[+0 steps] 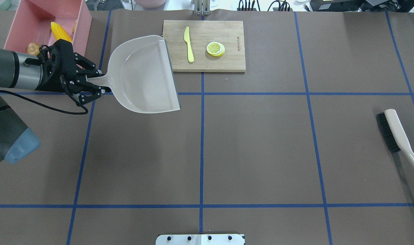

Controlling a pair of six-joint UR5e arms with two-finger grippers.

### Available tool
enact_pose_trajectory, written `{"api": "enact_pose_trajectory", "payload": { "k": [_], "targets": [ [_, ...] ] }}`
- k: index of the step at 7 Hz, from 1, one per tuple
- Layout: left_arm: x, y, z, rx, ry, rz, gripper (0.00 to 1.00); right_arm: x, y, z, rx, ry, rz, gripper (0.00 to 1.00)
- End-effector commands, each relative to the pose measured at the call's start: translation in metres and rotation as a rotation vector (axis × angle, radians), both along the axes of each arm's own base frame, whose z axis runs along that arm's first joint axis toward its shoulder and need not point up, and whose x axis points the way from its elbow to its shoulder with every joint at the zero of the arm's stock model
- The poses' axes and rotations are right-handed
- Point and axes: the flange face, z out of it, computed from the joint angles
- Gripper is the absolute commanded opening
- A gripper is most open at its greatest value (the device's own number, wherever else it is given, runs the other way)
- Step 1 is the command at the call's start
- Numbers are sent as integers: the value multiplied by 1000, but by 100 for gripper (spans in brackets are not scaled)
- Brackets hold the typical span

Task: Sweep and dump trash into bin
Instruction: 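Bring the empty dustpan back down to the table with the left gripper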

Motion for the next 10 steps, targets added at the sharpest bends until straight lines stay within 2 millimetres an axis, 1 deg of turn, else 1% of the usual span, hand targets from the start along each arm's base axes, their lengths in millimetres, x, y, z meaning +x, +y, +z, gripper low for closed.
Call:
{"api": "enact_pose_trajectory", "payload": {
  "k": [1,2,3,4,5,6,7,9,10],
  "targets": [
    [34,15,12,46,-104,93,0,0,-1,-2,7,1,0,100],
    [36,16,15,32,-119,102,0,0,3,-3,5,2,-1,100],
    [45,18,25,6,-123,164,0,0,3,-3,4,0,0,100],
    [57,17,40,-16,-138,191,0,0,4,-2,-2,-1,0,100],
    [61,21,42,-24,-133,230,0,0,4,-2,-1,0,0,100],
    [82,40,42,-29,-123,317,0,0,5,-1,-4,-1,0,100],
    [87,47,39,-18,-110,342,0,0,6,-1,-7,0,1,100],
    [101,38,46,25,-74,344,0,0,5,-1,-5,1,1,100],
    [101,38,45,31,-69,344,0,0,5,-1,-5,1,1,100]
  ]
}}
